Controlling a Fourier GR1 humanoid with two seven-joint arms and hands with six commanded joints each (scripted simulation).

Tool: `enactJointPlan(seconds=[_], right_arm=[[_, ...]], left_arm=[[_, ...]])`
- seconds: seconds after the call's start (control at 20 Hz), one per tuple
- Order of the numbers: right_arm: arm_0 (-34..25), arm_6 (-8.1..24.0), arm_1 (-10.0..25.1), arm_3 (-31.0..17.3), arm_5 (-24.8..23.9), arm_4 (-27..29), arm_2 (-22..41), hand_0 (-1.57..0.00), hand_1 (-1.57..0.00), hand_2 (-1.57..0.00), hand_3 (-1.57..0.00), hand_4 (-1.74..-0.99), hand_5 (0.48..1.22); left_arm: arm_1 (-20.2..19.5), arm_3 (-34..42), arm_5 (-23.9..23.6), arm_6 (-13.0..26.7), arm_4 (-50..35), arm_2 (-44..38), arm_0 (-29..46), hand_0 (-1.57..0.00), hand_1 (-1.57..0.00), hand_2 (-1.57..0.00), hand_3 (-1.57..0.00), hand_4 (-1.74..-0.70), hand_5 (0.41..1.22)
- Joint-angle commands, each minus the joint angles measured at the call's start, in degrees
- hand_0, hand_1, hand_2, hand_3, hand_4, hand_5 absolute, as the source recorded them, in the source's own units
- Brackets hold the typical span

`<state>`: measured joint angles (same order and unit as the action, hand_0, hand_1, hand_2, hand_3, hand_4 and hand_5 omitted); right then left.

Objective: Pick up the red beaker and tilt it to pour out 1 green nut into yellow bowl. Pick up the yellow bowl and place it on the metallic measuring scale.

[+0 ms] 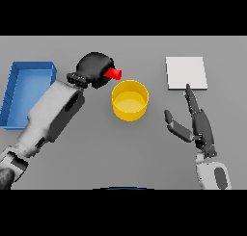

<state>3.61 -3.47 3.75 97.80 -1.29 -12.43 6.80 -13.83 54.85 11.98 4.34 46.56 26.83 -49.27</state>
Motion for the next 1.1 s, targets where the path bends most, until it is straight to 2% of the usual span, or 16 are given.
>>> enactJointPlan(seconds=[0.0, 0.1, 0.15, 0.3, 0.35, 0.45, 0.6, 0.85, 0.9, 1.05], right_arm=[[0.3, -0.2, 0.0, 0.1, 0.2, 0.4, -0.2, 0.0, 0.0, 0.0, 0.0, -1.19, 0.675], [0.4, 0.1, -0.4, 0.0, 0.3, 1.2, -0.4, 0.0, 0.0, 0.0, 0.0, -1.195, 0.671], [1.2, -0.7, -0.5, -0.5, 0.5, 1.8, -0.7, 0.0, 0.0, 0.0, 0.0, -1.196, 0.666], [0.2, 0.5, -1.7, -0.8, 0.1, 2.2, -0.6, 0.0, 0.0, 0.0, 0.0, -1.206, 0.639], [1.2, -0.6, -1.6, -0.6, 0.7, 2.8, -0.5, 0.0, 0.0, 0.0, 0.0, -1.212, 0.631], [0.7, -0.6, -1.6, -1.0, -0.1, 1.3, -0.2, 0.0, 0.0, 0.0, 0.0, -1.221, 0.617], [0.6, -1.0, -1.5, -1.2, -1.2, 0.3, -0.4, 0.0, 0.0, 0.0, 0.0, -1.213, 0.591], [1.8, -2.5, -1.8, -0.1, -1.8, -0.6, 0.2, 0.0, 0.0, 0.0, 0.0, -1.16, 0.569], [0.9, -1.5, -2.1, -0.3, -1.8, -0.3, 0.1, 0.0, 0.0, 0.0, 0.0, -1.152, 0.567], [1.0, -1.7, -1.8, -0.4, -1.2, 0.9, -0.5, 0.0, 0.0, 0.0, 0.0, -1.135, 0.567]], left_arm=[[-0.3, -1.4, 1.0, -0.2, 1.7, 1.2, -1.5, -1.57, -1.57, -1.57, -1.49, -1.7, 1.205], [-1.1, -2.0, 3.0, -1.8, 5.1, 4.3, -3.4, -1.57, -1.57, -1.57, -1.38, -1.71, 1.211], [-1.3, -3.1, 4.4, -2.6, 6.8, 5.8, -5.3, -1.57, -1.57, -1.57, -1.36, -1.71, 1.213], [-1.3, -4.6, 6.6, -5.3, 10.3, 9.3, -8.3, -1.57, -1.57, -1.57, -1.29, -1.72, 1.217], [-1.7, -5.4, 7.3, -6.8, 11.3, 10.2, -9.4, -1.57, -1.57, -1.57, -1.35, -1.72, 1.218], [-1.2, -6.8, 7.4, -9.4, 13.5, 12.6, -10.8, -1.57, -1.57, -1.57, -1.43, -1.73, 1.219], [-0.1, -9.1, 8.0, -11.0, 17.4, 16.1, -13.7, -1.57, -1.57, -1.57, -1.5, -1.73, 1.22], [-1.2, -9.6, 7.3, -15.0, 23.8, 22.1, -17.1, -1.57, -1.57, -1.57, -1.55, -1.74, 1.221], [-1.0, -9.8, 7.4, -15.1, 25.0, 23.3, -17.4, -1.57, -1.57, -1.57, -1.55, -1.74, 1.221], [-0.6, -11.2, 6.2, -16.6, 28.2, 26.3, -18.8, -1.57, -1.57, -1.57, -1.56, -1.74, 1.221]])
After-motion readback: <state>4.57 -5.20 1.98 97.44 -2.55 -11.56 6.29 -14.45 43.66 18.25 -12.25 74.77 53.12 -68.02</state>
